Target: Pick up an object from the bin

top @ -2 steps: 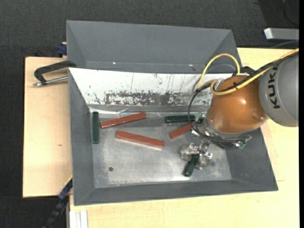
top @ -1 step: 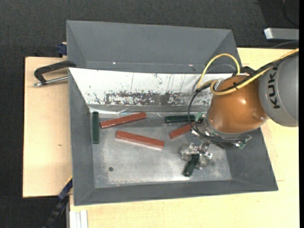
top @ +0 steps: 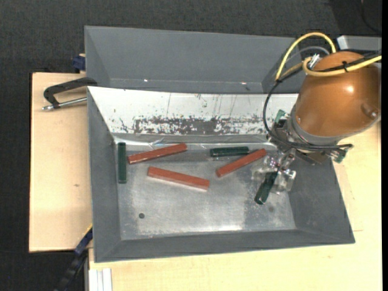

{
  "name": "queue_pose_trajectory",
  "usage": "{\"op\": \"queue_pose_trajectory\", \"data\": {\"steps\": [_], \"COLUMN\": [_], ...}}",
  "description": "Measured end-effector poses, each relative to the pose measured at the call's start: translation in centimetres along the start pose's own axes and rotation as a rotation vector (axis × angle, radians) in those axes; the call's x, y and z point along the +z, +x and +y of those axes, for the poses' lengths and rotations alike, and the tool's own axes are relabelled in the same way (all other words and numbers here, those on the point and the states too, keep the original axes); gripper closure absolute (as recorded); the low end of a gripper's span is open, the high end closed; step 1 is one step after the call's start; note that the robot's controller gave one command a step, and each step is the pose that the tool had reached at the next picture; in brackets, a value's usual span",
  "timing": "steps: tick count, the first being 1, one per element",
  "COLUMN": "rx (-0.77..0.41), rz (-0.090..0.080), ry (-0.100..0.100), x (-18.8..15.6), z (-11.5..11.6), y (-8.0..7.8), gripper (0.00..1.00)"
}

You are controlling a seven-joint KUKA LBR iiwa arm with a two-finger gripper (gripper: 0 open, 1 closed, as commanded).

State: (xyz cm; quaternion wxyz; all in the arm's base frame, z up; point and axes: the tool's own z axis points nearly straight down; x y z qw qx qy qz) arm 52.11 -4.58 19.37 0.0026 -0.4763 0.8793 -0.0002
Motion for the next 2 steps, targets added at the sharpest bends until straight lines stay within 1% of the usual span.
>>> {"op": "queue_pose_trajectory", "data": {"steps": [1, 2], "rx": [0.0, -0.396], "rz": [0.0, -0.001], "ry": [-0.001, 0.001], "x": [0.0, -7.3], "z": [0.0, -5.3], "y": [0.0, 1.6], "gripper": [1.0, 1.0]}}
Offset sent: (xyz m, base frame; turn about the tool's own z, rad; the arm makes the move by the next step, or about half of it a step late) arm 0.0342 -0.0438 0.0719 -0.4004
